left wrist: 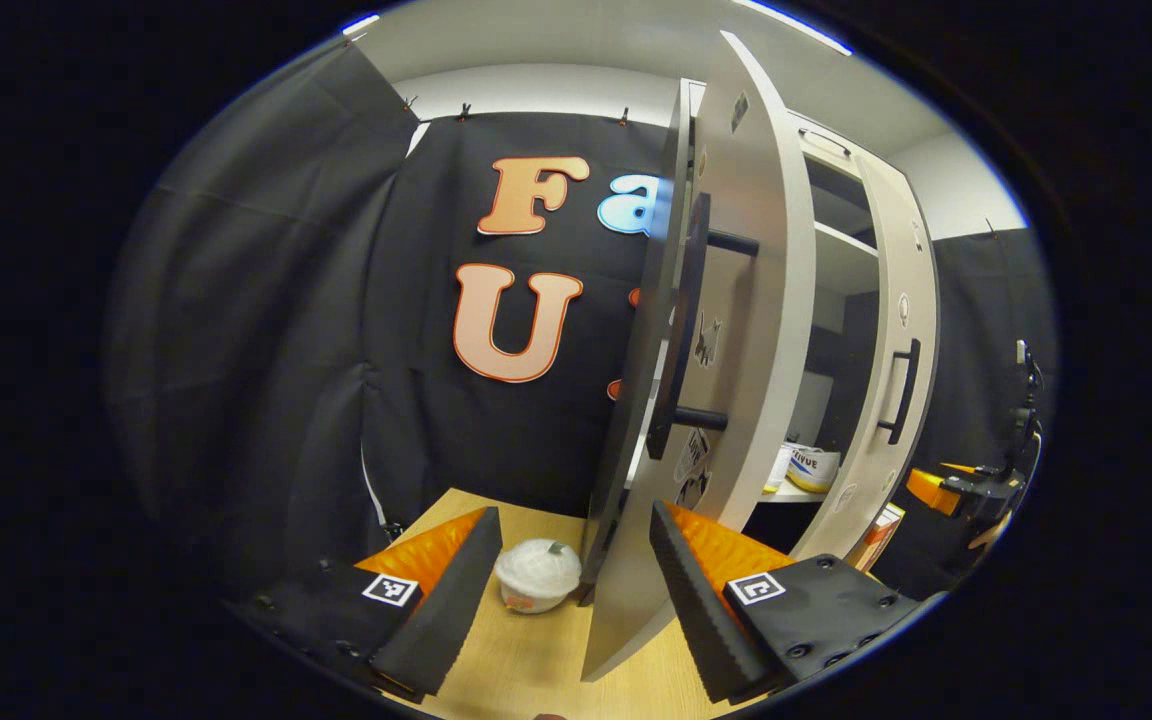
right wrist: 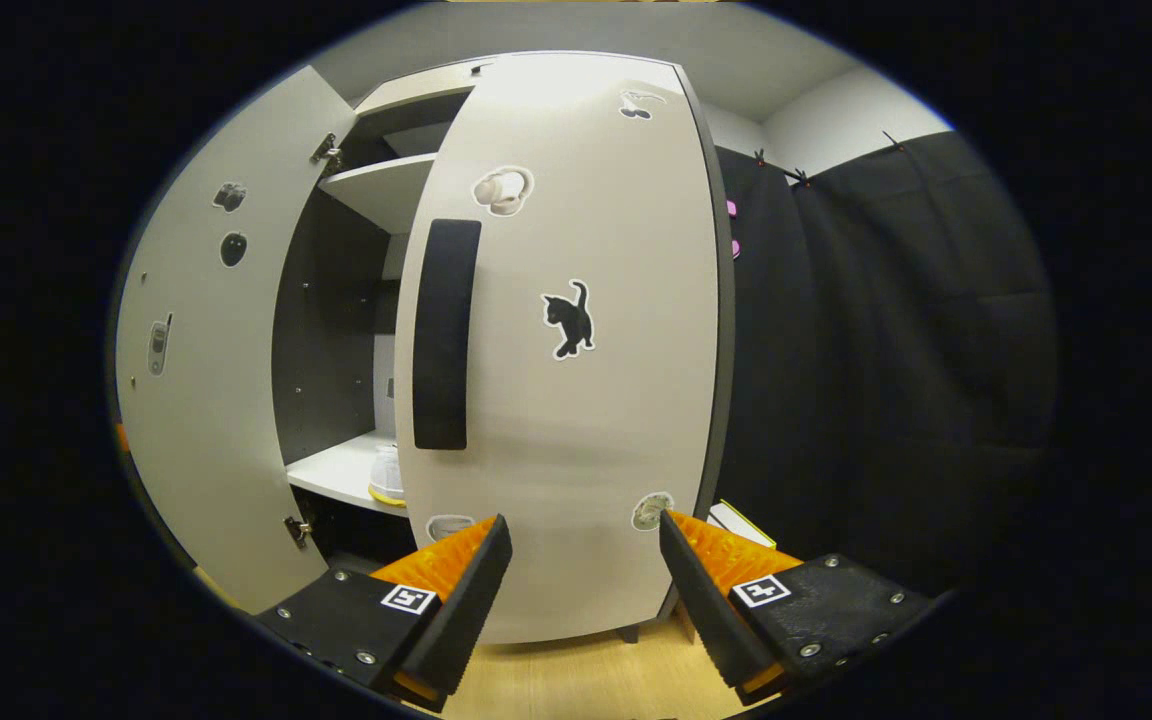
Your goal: Grab one shoe with the right hand and put it into the shoe cabinet, grab the other shoe with the left hand and put it into the shoe cabinet; then close the right door with the right hand and the left door with the left hand.
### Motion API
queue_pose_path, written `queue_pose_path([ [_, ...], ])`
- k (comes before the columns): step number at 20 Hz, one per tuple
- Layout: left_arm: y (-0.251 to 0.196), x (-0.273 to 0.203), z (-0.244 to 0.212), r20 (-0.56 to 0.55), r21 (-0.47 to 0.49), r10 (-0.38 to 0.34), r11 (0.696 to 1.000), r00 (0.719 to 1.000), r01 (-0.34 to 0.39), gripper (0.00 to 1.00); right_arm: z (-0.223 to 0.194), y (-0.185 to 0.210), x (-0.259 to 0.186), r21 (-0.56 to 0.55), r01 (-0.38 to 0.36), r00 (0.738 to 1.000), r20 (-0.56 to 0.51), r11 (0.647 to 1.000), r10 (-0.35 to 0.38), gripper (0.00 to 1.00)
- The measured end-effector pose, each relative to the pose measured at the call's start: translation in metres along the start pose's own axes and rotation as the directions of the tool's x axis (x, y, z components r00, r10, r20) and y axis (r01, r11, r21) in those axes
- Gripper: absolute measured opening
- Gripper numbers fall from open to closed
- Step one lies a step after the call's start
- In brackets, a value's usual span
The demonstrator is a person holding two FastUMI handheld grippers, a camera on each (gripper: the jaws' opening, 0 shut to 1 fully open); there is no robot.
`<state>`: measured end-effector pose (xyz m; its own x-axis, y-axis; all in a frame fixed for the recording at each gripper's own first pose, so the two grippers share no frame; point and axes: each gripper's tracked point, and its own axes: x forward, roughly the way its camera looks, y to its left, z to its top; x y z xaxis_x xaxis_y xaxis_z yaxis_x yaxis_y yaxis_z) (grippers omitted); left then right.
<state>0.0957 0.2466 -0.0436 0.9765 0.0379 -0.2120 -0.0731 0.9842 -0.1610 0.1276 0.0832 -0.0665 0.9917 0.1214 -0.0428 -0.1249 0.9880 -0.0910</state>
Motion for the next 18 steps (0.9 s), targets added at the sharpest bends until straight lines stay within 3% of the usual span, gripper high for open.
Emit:
queue_pose_path([
  [6,-0.013,0.002,0.003,-0.015,0.055,-0.021,0.998,1.0,0.022,0.96,0.004,0.008,-0.029,0.019,-0.027,1.0,0.008,0.999,0.027,0.92],
  [7,-0.024,0.002,-0.002,-0.026,0.056,-0.039,0.998,0.999,0.041,0.92,0.005,0.01,-0.032,0.03,-0.036,0.999,0.007,0.999,0.036,0.92],
  [9,-0.049,0.002,-0.008,-0.036,0.044,-0.101,0.994,0.994,0.102,0.95,0.008,0.011,-0.037,0.041,-0.05,0.999,0.01,0.998,0.05,0.93],
  [10,-0.064,0.004,-0.014,-0.05,0.026,-0.135,0.99,0.99,0.137,0.92,0.01,0.01,-0.039,0.041,-0.051,0.999,0.014,0.998,0.051,0.88],
  [11,-0.08,0.007,-0.018,-0.059,0.014,-0.169,0.985,0.984,0.171,0.92,0.012,0.008,-0.042,0.041,-0.051,0.999,0.02,0.998,0.05,0.93],
  [12,-0.096,0.01,-0.021,-0.063,0.01,-0.198,0.98,0.978,0.199,0.99,0.014,0.006,-0.045,0.041,-0.049,0.999,0.025,0.998,0.048,0.93],
  [13,-0.11,0.014,-0.024,-0.063,0.014,-0.216,0.976,0.974,0.217,0.95,0.016,0.002,-0.049,0.042,-0.046,0.999,0.03,0.998,0.045,0.93],
  [15,-0.135,0.019,-0.028,-0.069,0.035,-0.252,0.967,0.965,0.254,0.92,0.019,-0.01,-0.055,0.046,-0.029,0.999,0.042,0.999,0.027,0.93],
  [18,-0.175,0.034,-0.029,-0.064,0.026,-0.309,0.95,0.949,0.311,0.96,0.022,-0.032,-0.064,0.07,0.01,0.999,0.051,0.997,-0.014,0.94],
])
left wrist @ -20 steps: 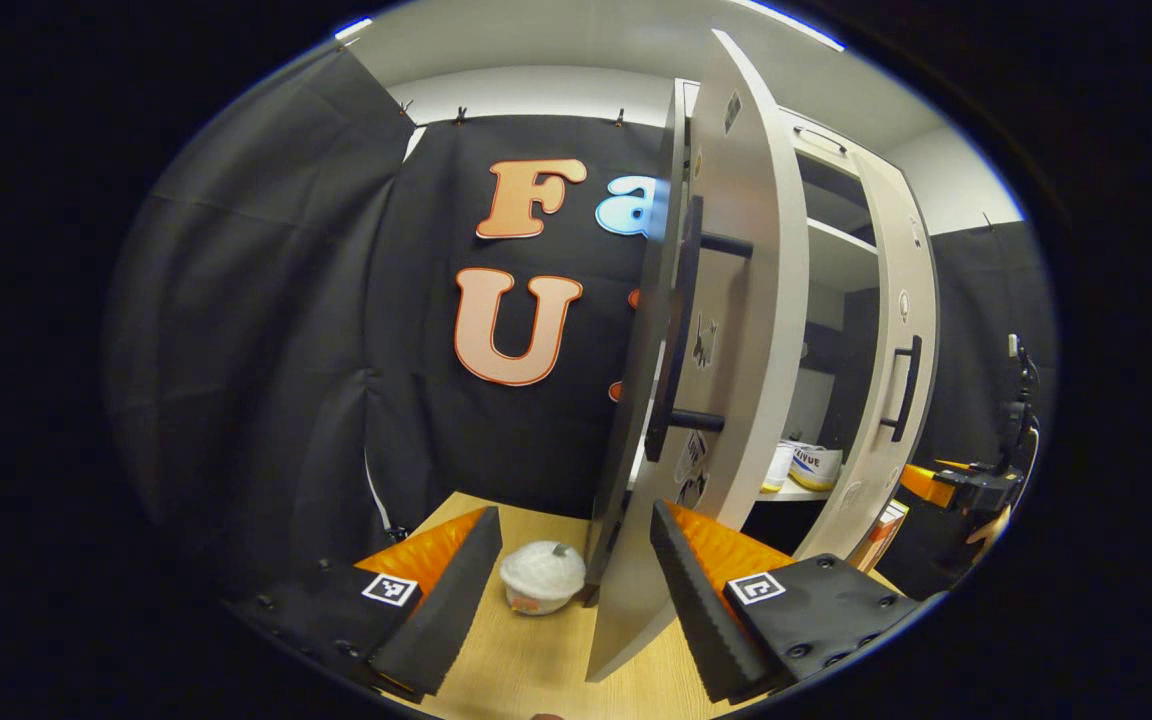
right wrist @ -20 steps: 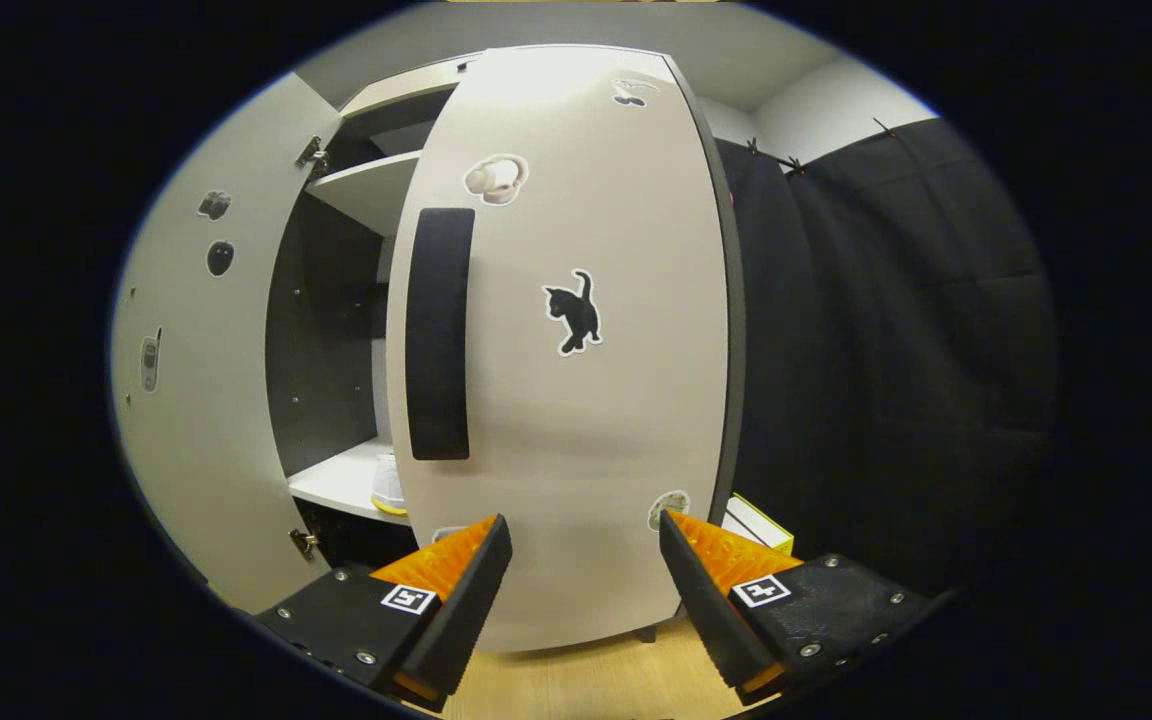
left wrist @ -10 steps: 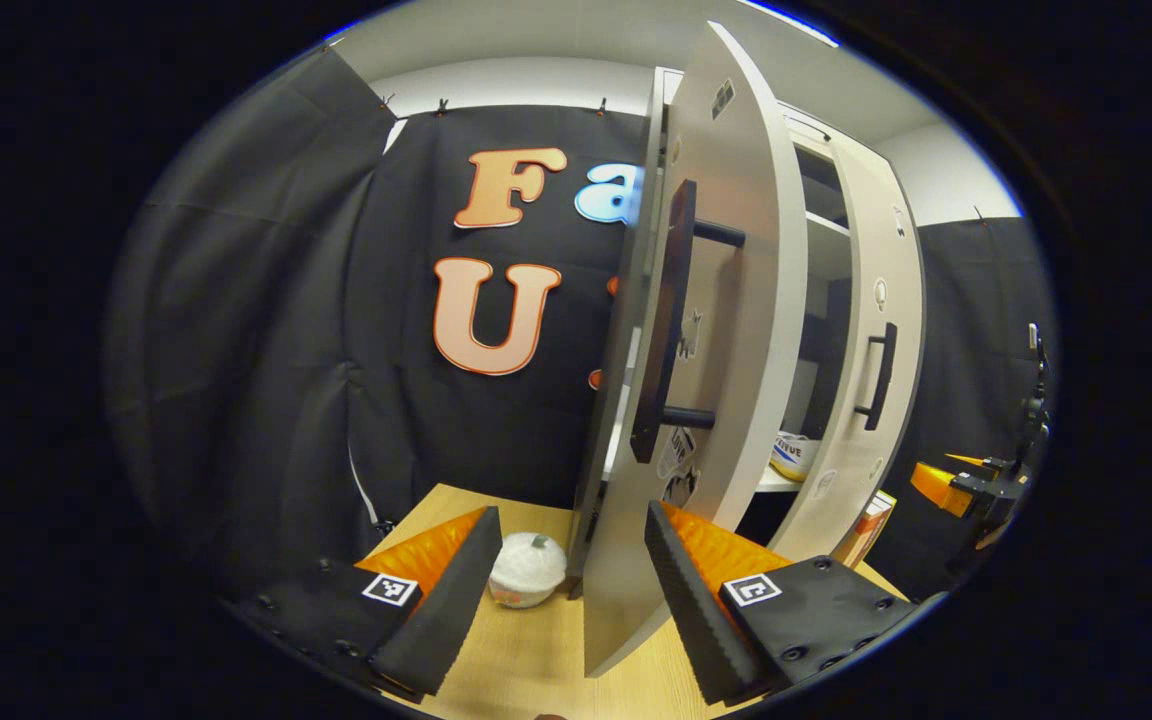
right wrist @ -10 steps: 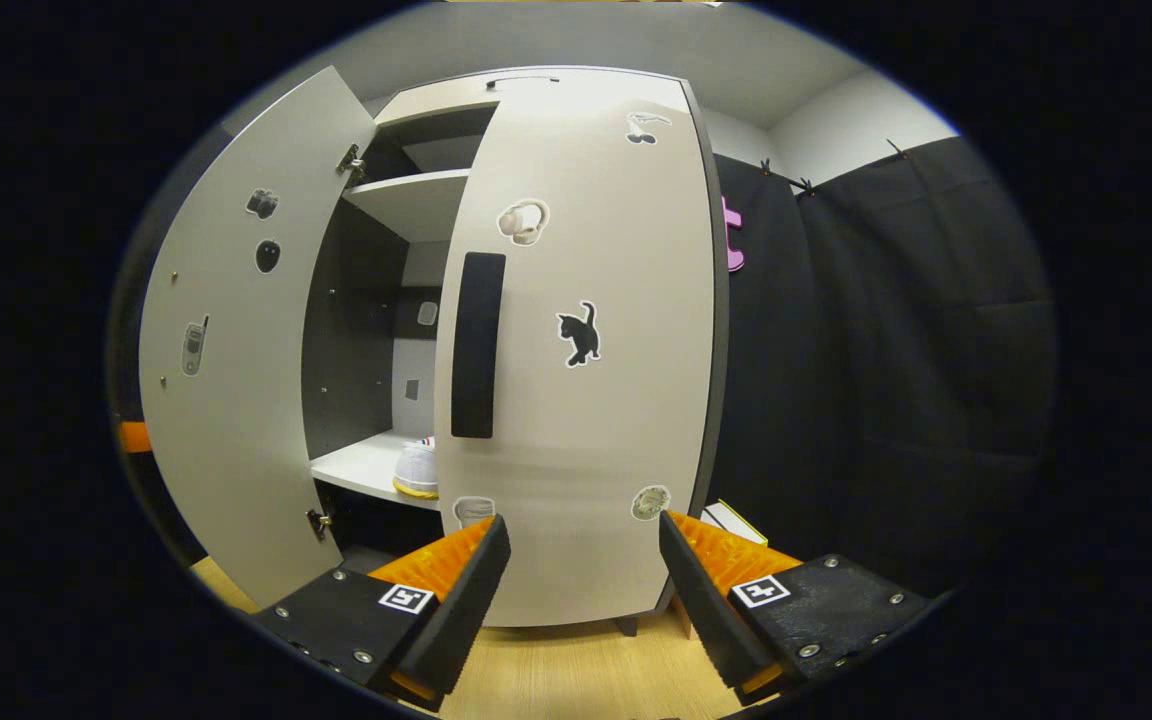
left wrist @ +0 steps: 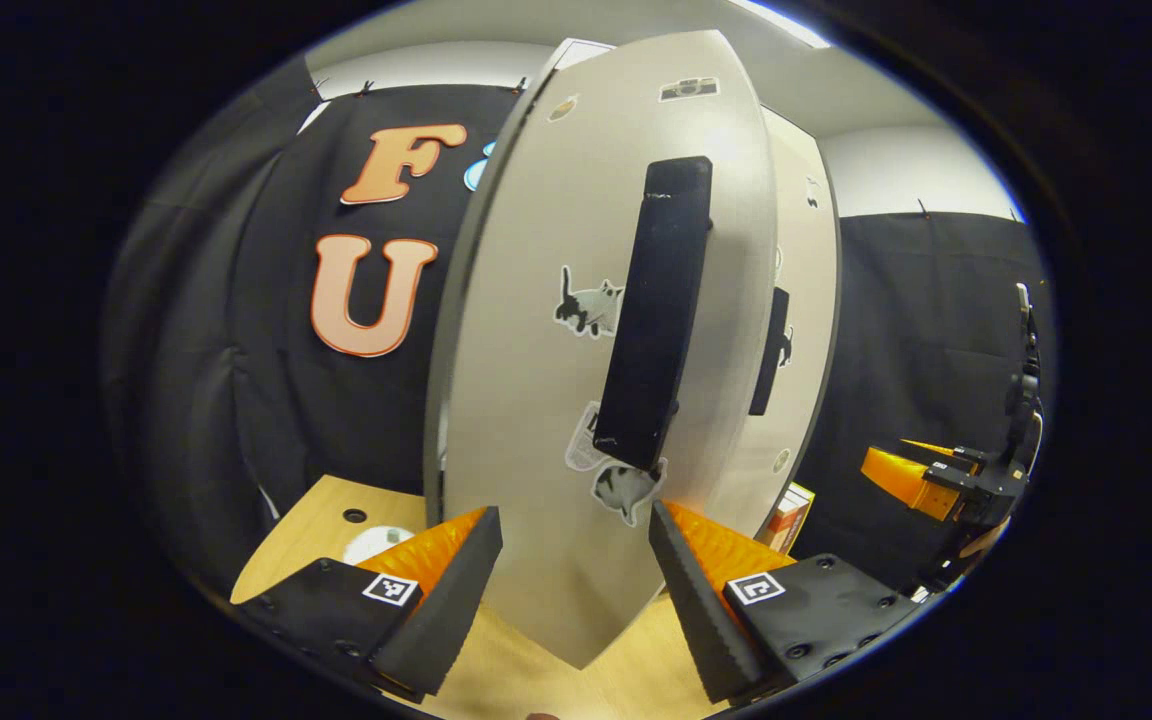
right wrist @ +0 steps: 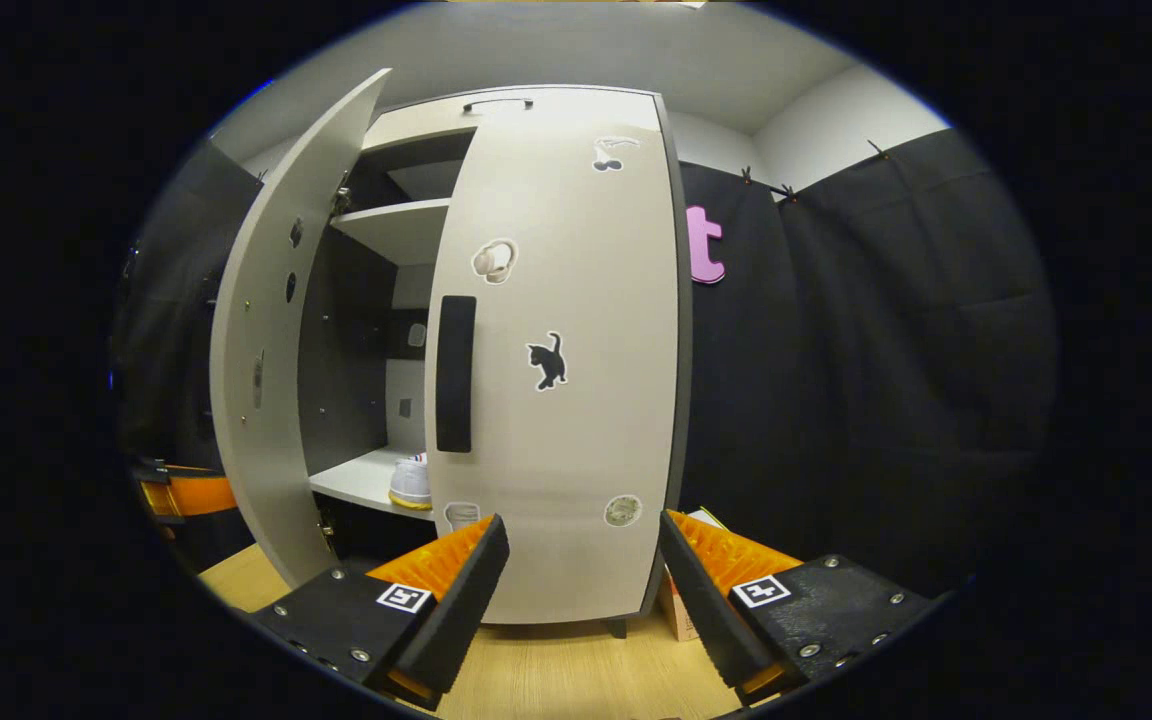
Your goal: Grab one shoe with the right hand and put it into the shoe cabinet, grab the other shoe with the left hand and put it into the shoe cabinet; then close the right door with the right hand and the left door with the left hand.
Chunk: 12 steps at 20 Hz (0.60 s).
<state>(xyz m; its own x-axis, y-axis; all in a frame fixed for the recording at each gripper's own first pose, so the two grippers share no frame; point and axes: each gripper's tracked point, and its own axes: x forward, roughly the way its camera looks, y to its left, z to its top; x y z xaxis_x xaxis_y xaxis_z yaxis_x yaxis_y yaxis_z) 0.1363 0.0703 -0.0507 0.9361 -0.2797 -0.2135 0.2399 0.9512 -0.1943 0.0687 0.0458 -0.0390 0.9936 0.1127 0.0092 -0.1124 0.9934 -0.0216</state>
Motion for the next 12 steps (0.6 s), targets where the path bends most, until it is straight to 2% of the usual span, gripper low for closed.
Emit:
queue_pose_path([
  [3,-0.002,0.026,-0.002,-0.004,0.026,0.032,0.999,0.999,-0.032,1.0,0.003,-0.017,-0.007,0.03,0.037,0.999,0.004,0.999,-0.037,0.94],
  [6,-0.006,0.05,-0.001,-0.012,0.067,0.047,0.997,0.999,-0.046,0.97,0.006,-0.031,-0.014,0.042,0.064,0.998,0.011,0.997,-0.064,0.94],
  [9,-0.004,0.072,0.001,-0.013,0.138,0.083,0.987,0.997,-0.08,0.97,0.009,-0.043,-0.02,0.05,0.089,0.996,0.015,0.995,-0.09,0.94],
  [12,-0.006,0.085,-0.001,-0.025,0.158,0.089,0.984,0.996,-0.084,0.99,0.01,-0.053,-0.026,0.056,0.112,0.993,0.016,0.992,-0.113,0.94],
])
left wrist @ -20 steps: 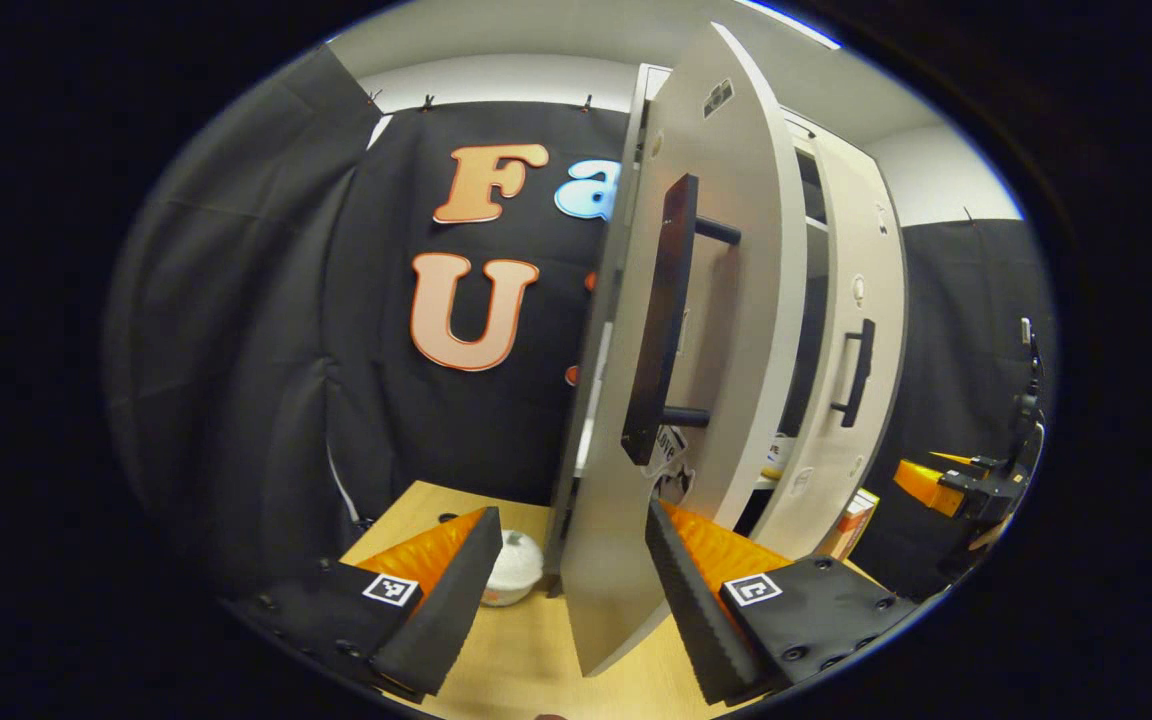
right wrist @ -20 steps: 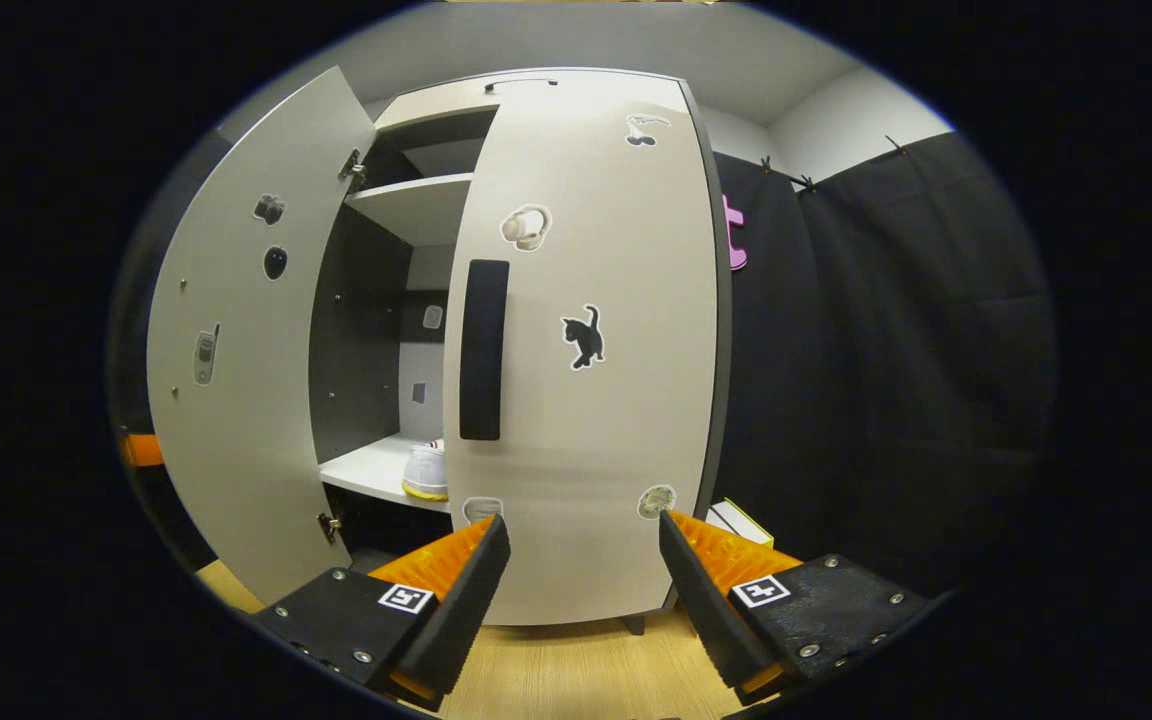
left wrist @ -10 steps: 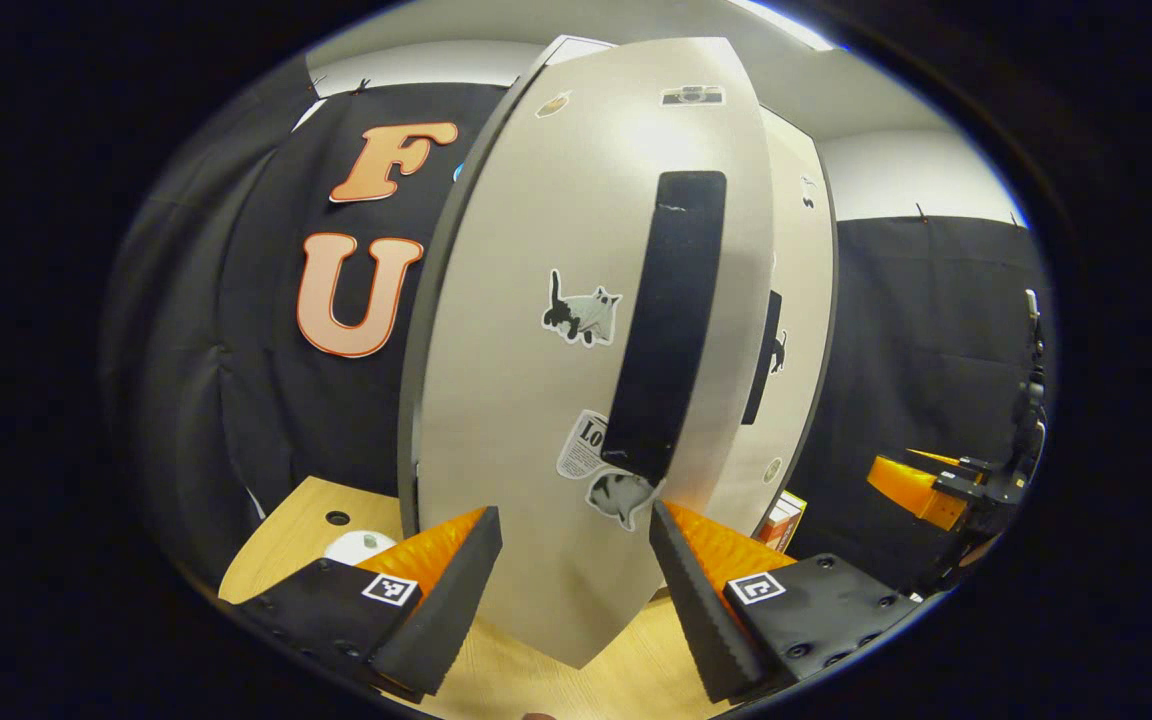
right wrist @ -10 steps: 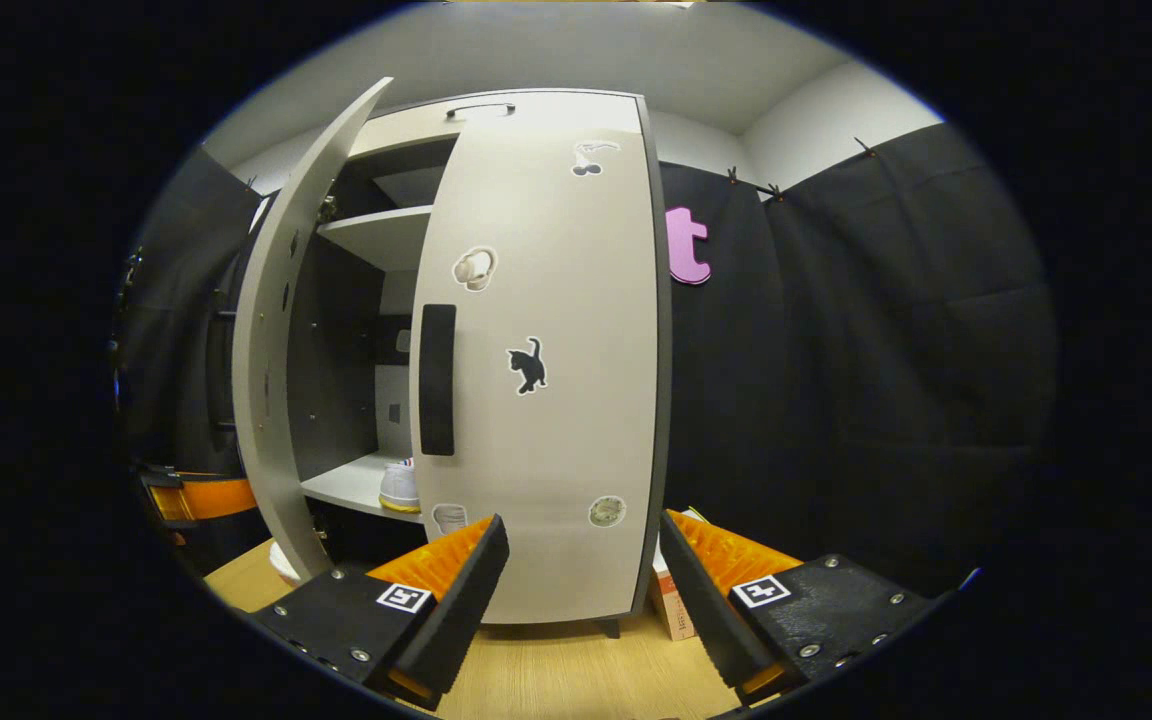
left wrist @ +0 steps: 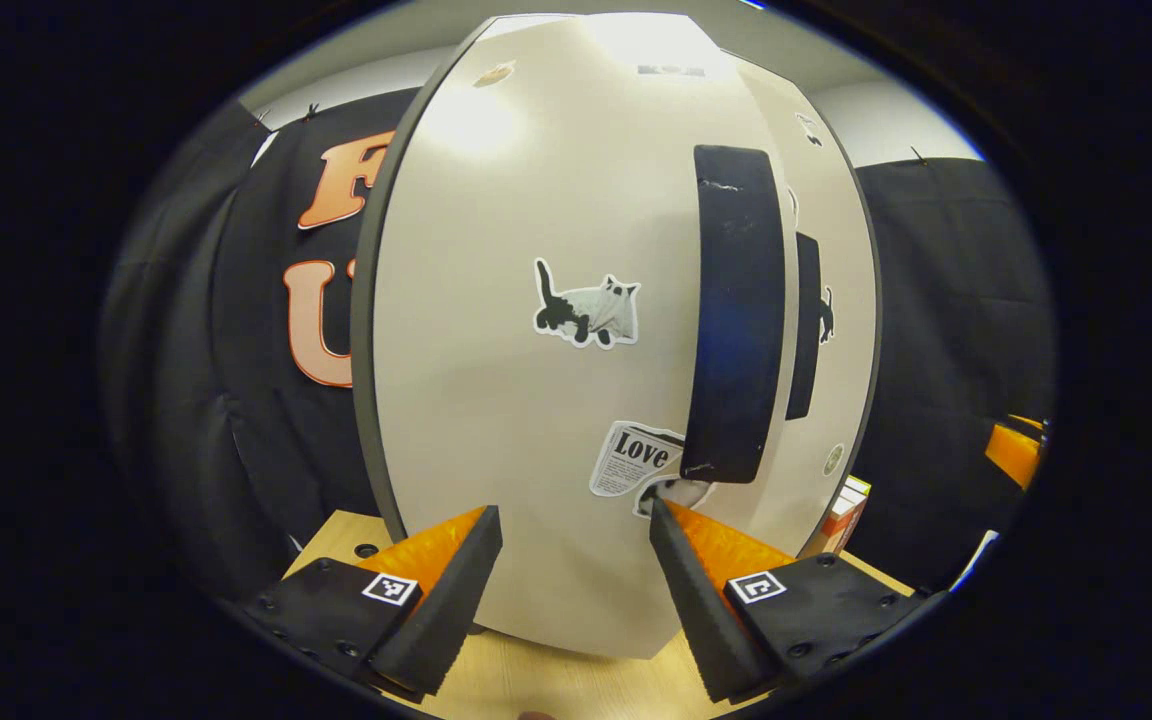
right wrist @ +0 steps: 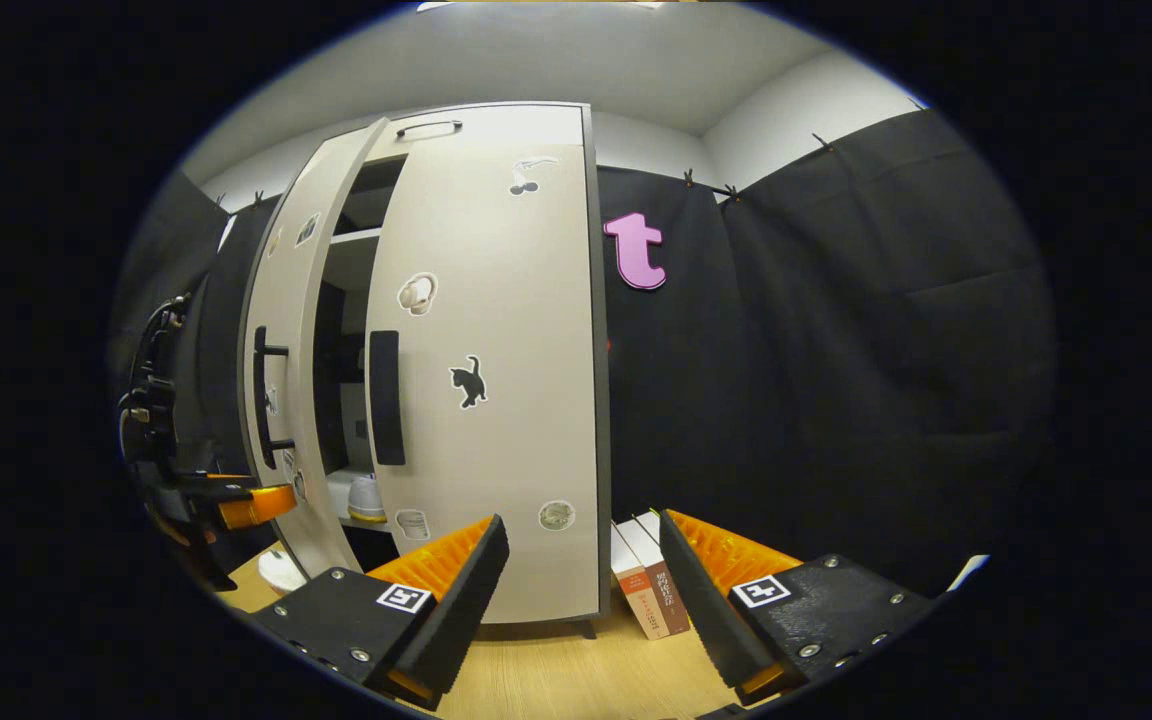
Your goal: Grab one shoe with the right hand and put it into the shoe cabinet, grab the other shoe with the left hand and put it into the shoe cabinet; then close the right door with the right hand and the left door with the left hand.
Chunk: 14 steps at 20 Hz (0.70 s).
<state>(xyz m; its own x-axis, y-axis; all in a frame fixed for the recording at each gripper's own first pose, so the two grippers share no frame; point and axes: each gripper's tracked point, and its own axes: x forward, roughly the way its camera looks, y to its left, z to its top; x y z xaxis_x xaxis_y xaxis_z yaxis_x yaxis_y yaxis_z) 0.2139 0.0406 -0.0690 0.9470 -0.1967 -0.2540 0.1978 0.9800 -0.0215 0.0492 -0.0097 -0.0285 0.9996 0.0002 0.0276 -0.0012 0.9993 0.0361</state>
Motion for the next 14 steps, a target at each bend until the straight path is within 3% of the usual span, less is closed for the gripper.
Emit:
queue_pose_path([
  [2,-0.003,0.006,0.0,-0.007,-0.004,0.005,1.0,1.0,-0.005,0.95,0.001,-0.008,-0.004,0.0,0.016,1.0,0.003,1.0,-0.016,0.94],
  [5,-0.003,0.014,0.0,-0.004,0.001,0.017,1.0,1.0,-0.017,0.97,-0.001,-0.016,-0.007,-0.003,0.035,0.999,-0.003,0.999,-0.035,0.94],
  [6,-0.003,0.017,0.001,-0.004,0.013,0.024,1.0,1.0,-0.024,0.97,-0.002,-0.019,-0.008,-0.004,0.038,0.999,-0.007,0.999,-0.038,0.89],
  [11,-0.004,0.011,-0.001,-0.012,0.012,0.067,0.998,0.998,-0.067,0.97,-0.005,-0.02,-0.008,-0.008,0.028,0.999,-0.031,1.0,-0.028,0.94],
  [14,-0.008,-0.014,-0.001,-0.016,-0.023,0.034,0.999,0.999,-0.034,0.97,0.003,-0.015,-0.007,-0.024,0.011,1.0,-0.028,1.0,-0.012,0.94],
])
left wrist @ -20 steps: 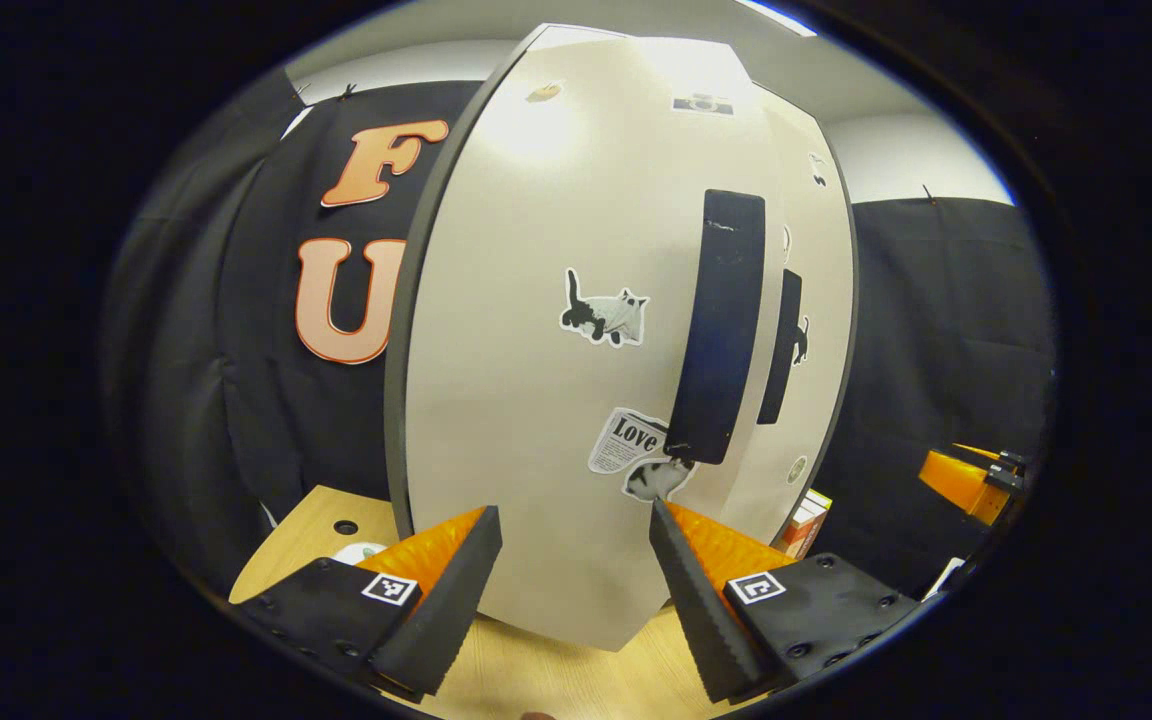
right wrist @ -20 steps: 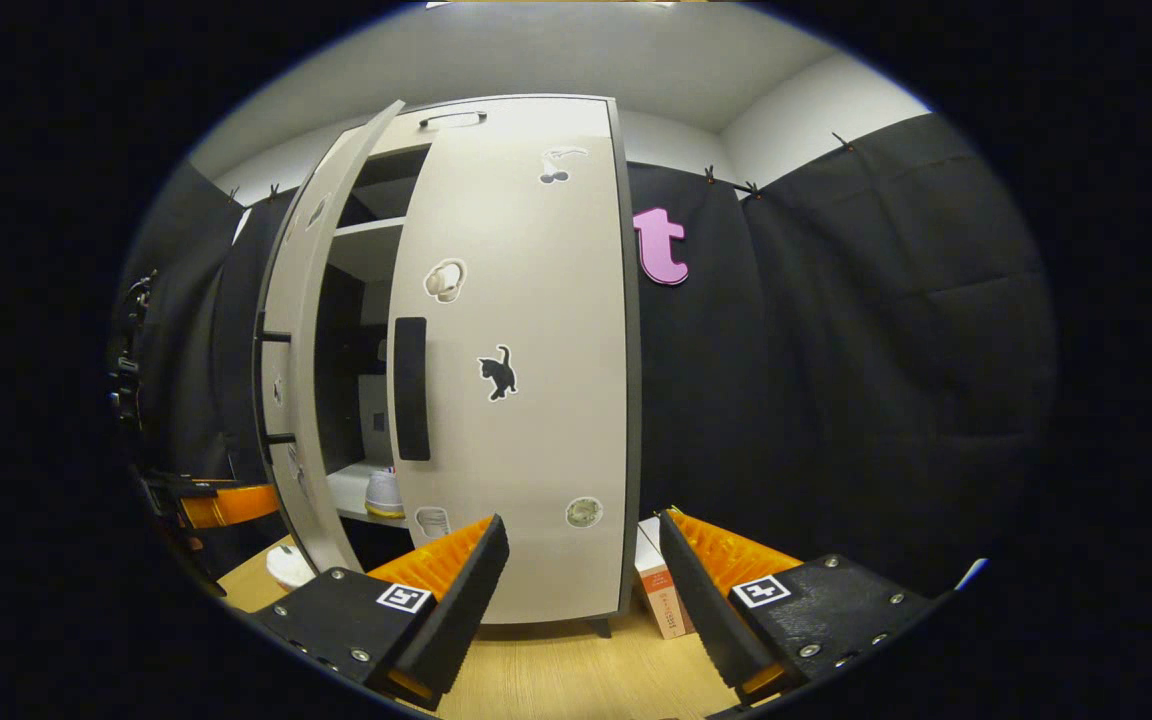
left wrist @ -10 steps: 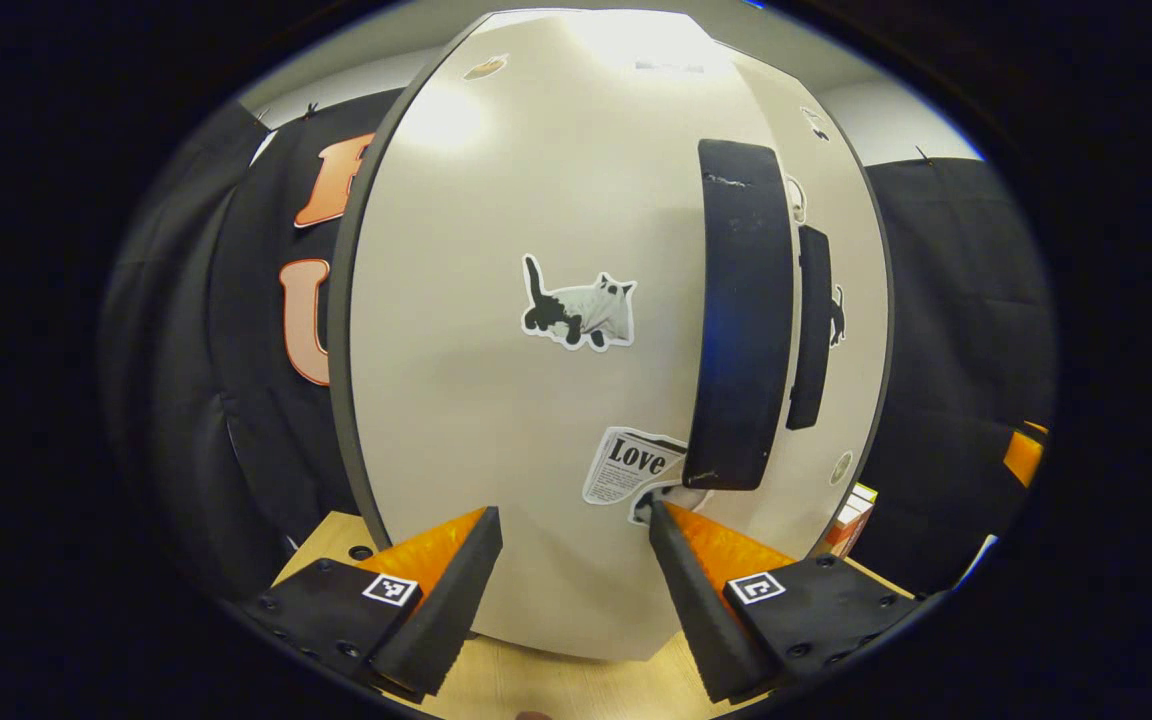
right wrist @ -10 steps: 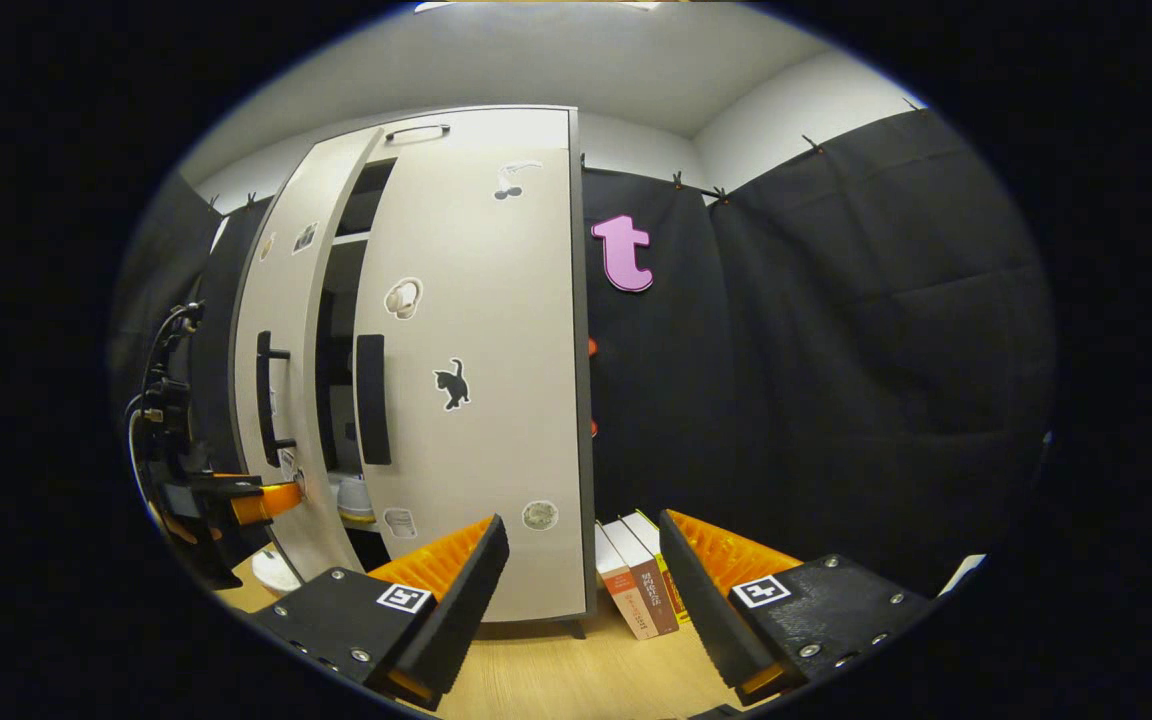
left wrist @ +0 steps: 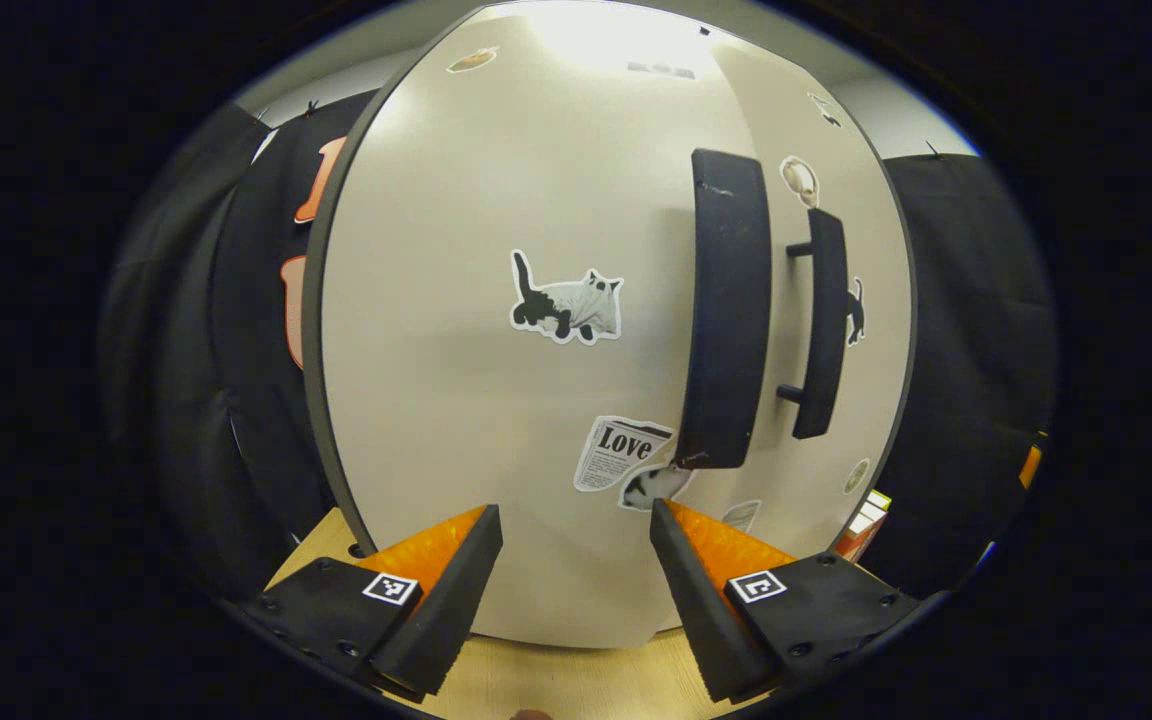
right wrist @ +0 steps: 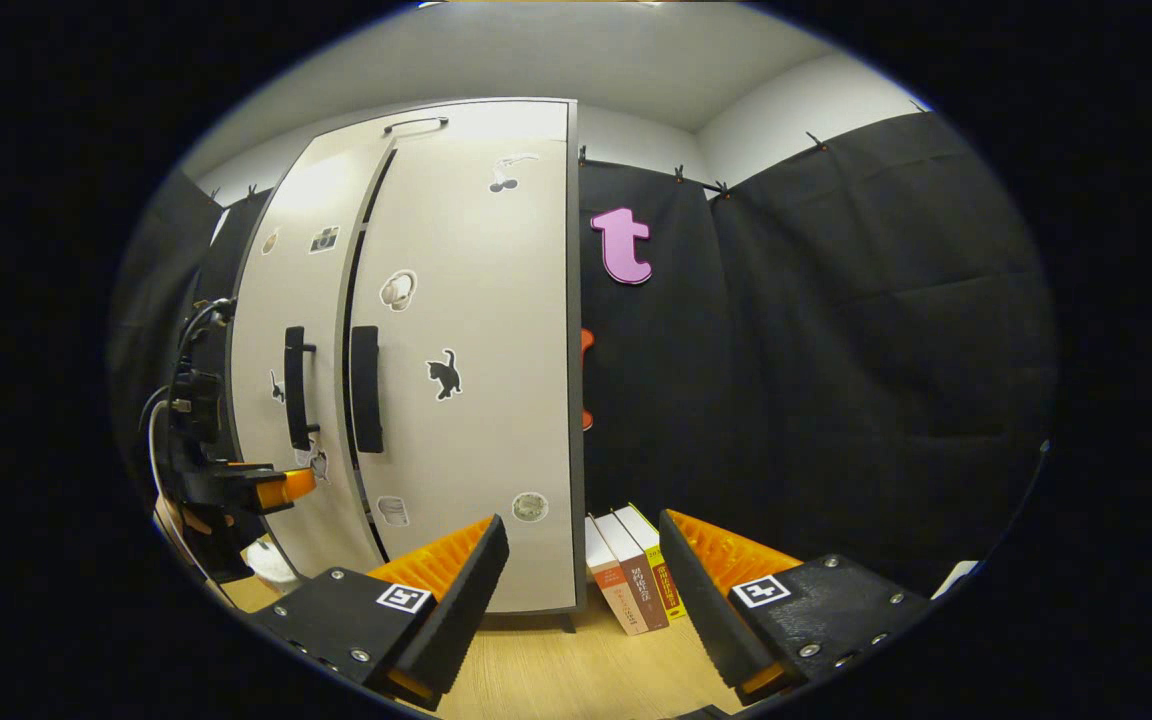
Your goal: Grab one shoe with the right hand and put it into the shoe cabinet, grab the other shoe with the left hand and put it into the shoe cabinet; then close the right door with the right hand and the left door with the left hand.
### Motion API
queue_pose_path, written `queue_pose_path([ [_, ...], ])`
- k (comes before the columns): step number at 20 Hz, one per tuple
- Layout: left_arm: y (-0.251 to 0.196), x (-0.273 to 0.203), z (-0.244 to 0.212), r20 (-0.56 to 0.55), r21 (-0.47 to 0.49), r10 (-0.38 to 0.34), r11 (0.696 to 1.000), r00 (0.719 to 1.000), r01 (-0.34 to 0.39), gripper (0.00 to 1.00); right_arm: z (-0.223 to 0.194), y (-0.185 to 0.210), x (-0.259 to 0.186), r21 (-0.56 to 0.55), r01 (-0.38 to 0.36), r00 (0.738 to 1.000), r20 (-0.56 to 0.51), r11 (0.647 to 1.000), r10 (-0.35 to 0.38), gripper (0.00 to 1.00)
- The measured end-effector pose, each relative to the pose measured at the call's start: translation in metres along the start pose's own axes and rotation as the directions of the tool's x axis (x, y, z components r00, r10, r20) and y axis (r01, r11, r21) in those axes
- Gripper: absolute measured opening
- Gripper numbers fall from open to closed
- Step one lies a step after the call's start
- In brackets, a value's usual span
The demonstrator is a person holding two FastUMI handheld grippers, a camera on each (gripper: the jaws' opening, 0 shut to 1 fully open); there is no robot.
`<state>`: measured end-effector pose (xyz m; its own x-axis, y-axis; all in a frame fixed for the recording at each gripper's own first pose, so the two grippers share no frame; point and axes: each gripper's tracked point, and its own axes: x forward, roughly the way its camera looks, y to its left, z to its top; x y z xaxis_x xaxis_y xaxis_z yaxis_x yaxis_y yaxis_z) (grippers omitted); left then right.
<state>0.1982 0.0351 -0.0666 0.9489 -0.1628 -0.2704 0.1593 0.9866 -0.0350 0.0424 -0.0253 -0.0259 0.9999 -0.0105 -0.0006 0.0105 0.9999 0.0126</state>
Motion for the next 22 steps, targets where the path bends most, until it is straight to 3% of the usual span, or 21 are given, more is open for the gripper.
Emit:
queue_pose_path([
  [6,0.027,-0.116,0.037,0.023,0.0,-0.007,1.0,1.0,0.007,0.97,0.028,0.007,0.0,-0.024,-0.032,0.999,0.016,0.999,0.032,0.94],
  [10,0.067,-0.17,0.087,0.094,-0.018,0.039,0.999,0.995,-0.038,0.99,0.053,0.013,-0.002,-0.05,-0.055,0.998,0.035,0.997,0.056,0.94],
  [11,0.076,-0.181,0.099,0.117,-0.015,0.055,0.998,0.992,-0.053,0.94,0.06,0.013,-0.003,-0.059,-0.056,0.997,0.04,0.997,0.059,0.94],
  [15,0.115,-0.212,0.128,0.162,-0.019,0.144,0.99,0.976,-0.142,0.96,0.079,0.013,-0.007,-0.079,-0.069,0.997,0.037,0.994,0.073,0.94],
  [19,0.138,-0.225,0.143,0.195,-0.063,0.196,0.98,0.961,-0.187,0.99,0.095,0.005,-0.014,-0.079,-0.055,0.996,0.063,0.995,0.06,0.94],
  [20,0.144,-0.227,0.145,0.204,-0.06,0.218,0.976,0.954,-0.21,0.97,0.097,0.002,-0.015,-0.079,-0.049,0.996,0.067,0.996,0.055,0.9],
  [22,0.152,-0.232,0.145,0.211,-0.056,0.25,0.968,0.945,-0.243,0.97,0.095,-0.002,-0.018,-0.078,-0.047,0.997,0.064,0.996,0.052,0.94],
])
